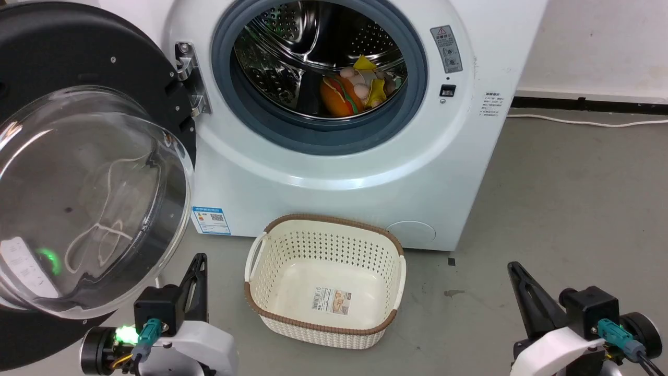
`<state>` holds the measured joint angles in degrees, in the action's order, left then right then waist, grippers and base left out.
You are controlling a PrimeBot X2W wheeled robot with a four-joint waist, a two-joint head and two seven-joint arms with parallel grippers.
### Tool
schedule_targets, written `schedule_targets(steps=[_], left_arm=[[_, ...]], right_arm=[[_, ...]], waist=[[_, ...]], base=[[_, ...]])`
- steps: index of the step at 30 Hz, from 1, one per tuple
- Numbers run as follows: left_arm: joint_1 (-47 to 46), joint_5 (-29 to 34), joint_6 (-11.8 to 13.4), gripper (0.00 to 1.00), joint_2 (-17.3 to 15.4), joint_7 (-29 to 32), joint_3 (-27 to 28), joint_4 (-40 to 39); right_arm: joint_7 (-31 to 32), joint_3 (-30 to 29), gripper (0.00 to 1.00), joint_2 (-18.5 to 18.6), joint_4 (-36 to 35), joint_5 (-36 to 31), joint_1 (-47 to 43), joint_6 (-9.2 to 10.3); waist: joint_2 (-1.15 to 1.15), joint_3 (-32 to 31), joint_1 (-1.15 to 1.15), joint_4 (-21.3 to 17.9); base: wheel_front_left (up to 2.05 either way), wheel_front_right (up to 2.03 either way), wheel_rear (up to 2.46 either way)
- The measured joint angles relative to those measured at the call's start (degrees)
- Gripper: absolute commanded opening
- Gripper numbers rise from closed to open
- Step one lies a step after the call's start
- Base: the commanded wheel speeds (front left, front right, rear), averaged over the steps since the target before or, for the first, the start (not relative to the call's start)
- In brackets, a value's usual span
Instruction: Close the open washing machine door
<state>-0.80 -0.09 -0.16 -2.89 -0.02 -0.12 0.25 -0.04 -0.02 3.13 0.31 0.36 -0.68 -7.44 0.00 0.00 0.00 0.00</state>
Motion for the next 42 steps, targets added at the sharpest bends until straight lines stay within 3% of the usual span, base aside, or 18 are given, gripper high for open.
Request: schedule_targets(steps=[10,11,28,42], left_arm=[[0.00,0.00,0.00,0.00,0.00,0.00,0.00,0.00],[-0.02,-0.01,-0.01,1.00,0.00,0.00,-0.01,0.01],[-0.10,-0.10,0.05,1.00,0.01,-1.13,-1.15,0.16],[-0.11,-0.18,0.22,1.00,0.01,-2.86,-1.79,0.22]], right_arm=[[0.00,0.01,0.00,0.00,0.00,0.00,0.00,0.00],[0.00,0.00,1.00,0.00,0.00,0.01,-0.01,0.00],[-1.19,-0.75,1.00,0.01,-0.01,0.73,-0.05,0.00],[-2.69,0.18,1.00,0.01,-0.32,1.76,-0.26,0.00]], waist=[[0.00,0.00,0.00,0.00],[0.00,0.00,0.00,0.00],[0.00,0.05,0.00,0.61],[0.00,-0.25,0.00,4.24]], base=[[0.00,0.00,0.00],[0.00,0.00,0.00],[0.00,0.00,0.00],[0.00,0.00,0.00]])
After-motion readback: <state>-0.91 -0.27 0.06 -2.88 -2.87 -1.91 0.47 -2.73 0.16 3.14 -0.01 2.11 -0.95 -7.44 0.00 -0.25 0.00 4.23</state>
